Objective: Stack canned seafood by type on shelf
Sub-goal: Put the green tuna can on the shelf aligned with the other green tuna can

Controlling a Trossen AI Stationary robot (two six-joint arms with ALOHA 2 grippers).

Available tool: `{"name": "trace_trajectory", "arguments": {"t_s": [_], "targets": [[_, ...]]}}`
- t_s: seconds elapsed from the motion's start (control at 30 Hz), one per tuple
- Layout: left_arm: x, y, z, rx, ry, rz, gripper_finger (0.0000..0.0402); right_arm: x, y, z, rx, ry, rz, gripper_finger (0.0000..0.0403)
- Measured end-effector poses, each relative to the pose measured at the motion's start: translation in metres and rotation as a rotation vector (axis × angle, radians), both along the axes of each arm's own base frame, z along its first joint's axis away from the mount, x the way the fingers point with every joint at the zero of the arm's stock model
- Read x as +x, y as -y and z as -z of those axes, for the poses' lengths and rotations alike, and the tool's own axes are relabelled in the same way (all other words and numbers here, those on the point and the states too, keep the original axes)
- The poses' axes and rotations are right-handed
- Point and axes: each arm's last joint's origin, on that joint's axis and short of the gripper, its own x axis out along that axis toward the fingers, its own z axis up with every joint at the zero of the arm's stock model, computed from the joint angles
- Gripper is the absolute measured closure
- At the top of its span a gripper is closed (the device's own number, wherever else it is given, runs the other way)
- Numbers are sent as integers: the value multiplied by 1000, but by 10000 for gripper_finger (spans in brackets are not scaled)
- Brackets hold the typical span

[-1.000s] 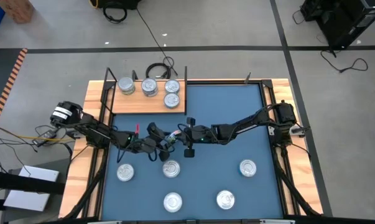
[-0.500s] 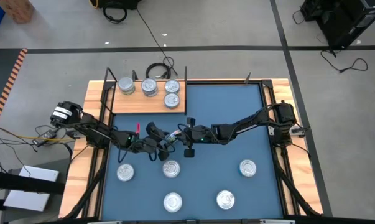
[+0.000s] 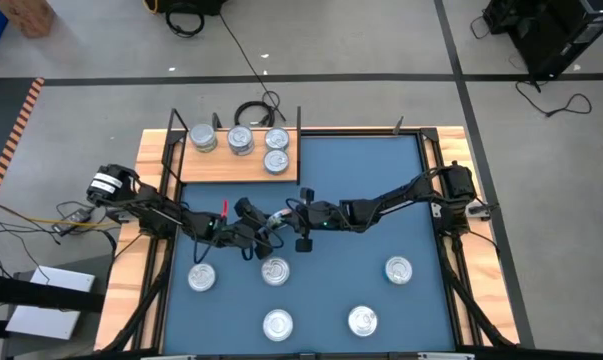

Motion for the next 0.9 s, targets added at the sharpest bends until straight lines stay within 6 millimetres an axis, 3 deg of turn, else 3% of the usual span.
{"name": "trace_trajectory", "arguments": {"t_s": [0.4, 0.53, 0.73, 0.9], "targets": [[-3, -2, -7, 97, -56, 9, 249, -9, -4, -7, -82, -67, 76, 343], [-4, -4, -31, 177, -141, -37, 250, -18, -6, -31, -124, -48, 140, 343], [-6, -6, -78, 278, -328, -87, 250, -28, -6, -48, -102, -58, 144, 348], [-18, -11, -109, 352, -502, -198, 250, -26, -11, -39, 6, -1, -8, 380]]}}
